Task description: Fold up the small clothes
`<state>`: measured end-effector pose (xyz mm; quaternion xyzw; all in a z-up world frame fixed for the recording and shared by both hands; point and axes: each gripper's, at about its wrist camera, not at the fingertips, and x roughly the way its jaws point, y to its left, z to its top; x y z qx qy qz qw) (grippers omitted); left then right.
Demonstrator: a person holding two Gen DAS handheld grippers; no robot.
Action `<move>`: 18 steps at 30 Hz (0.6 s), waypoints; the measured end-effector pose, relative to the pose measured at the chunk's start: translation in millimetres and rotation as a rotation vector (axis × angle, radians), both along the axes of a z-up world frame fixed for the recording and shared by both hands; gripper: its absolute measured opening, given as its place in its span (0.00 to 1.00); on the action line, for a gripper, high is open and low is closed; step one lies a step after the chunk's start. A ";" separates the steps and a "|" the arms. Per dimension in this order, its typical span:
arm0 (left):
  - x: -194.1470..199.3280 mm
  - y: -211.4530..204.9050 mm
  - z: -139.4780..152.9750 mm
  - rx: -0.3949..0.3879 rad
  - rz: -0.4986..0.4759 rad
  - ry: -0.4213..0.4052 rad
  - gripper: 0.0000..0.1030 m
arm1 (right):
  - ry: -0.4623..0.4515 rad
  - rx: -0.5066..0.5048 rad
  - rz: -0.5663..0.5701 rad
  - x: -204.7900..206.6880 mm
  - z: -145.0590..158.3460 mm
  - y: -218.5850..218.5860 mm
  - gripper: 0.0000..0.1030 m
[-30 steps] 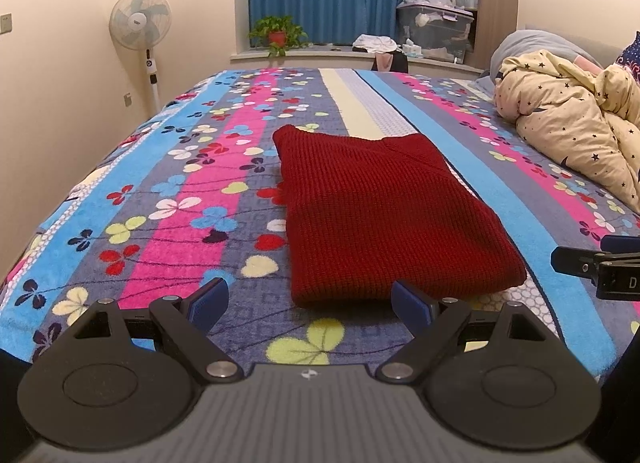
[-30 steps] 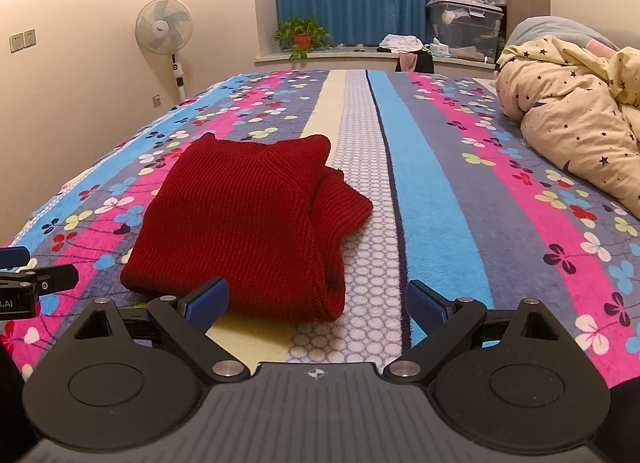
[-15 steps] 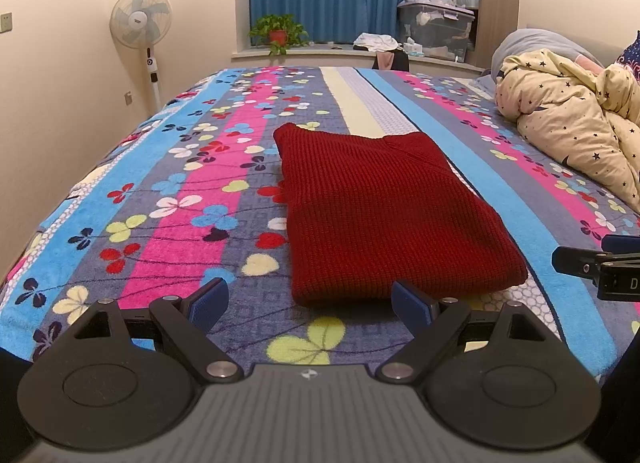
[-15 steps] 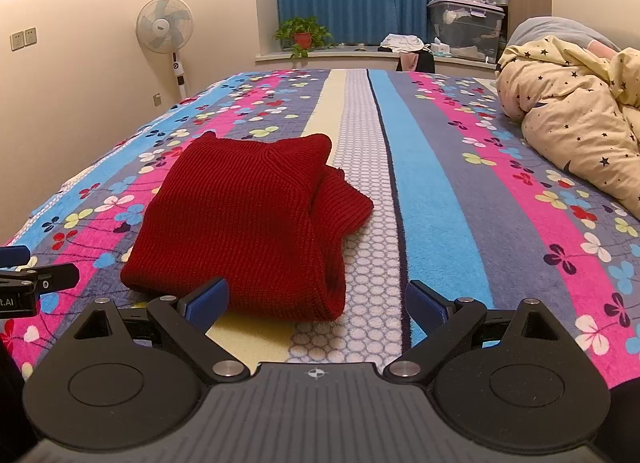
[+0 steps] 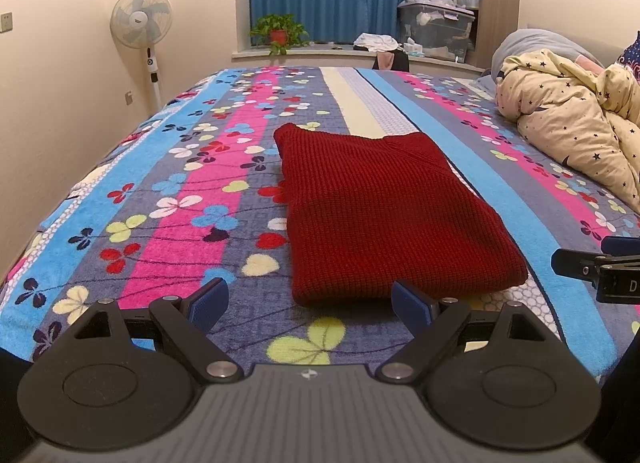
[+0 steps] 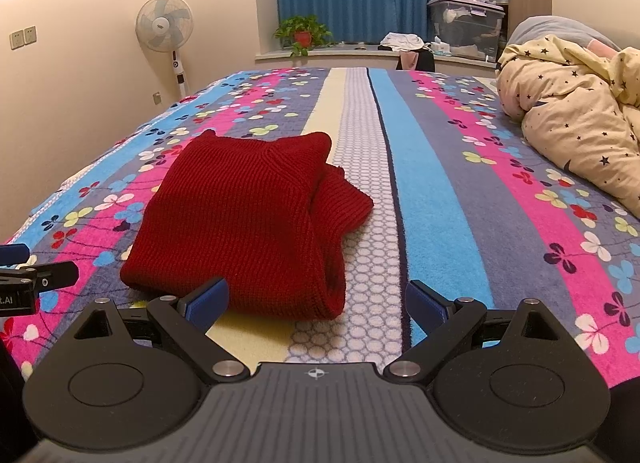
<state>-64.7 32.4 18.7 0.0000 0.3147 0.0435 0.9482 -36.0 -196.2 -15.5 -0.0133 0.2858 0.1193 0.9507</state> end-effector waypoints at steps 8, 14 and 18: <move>1.0 -1.0 -0.4 -0.001 0.001 0.012 0.89 | 0.002 0.001 -0.002 -0.1 -0.7 0.2 0.92; 2.5 -1.7 -0.4 -0.007 -0.008 0.013 0.89 | 0.003 0.001 -0.002 -0.1 -0.6 0.1 0.92; 2.8 -1.7 -0.8 -0.008 -0.010 0.015 0.89 | 0.003 0.001 -0.002 -0.1 -0.5 0.3 0.92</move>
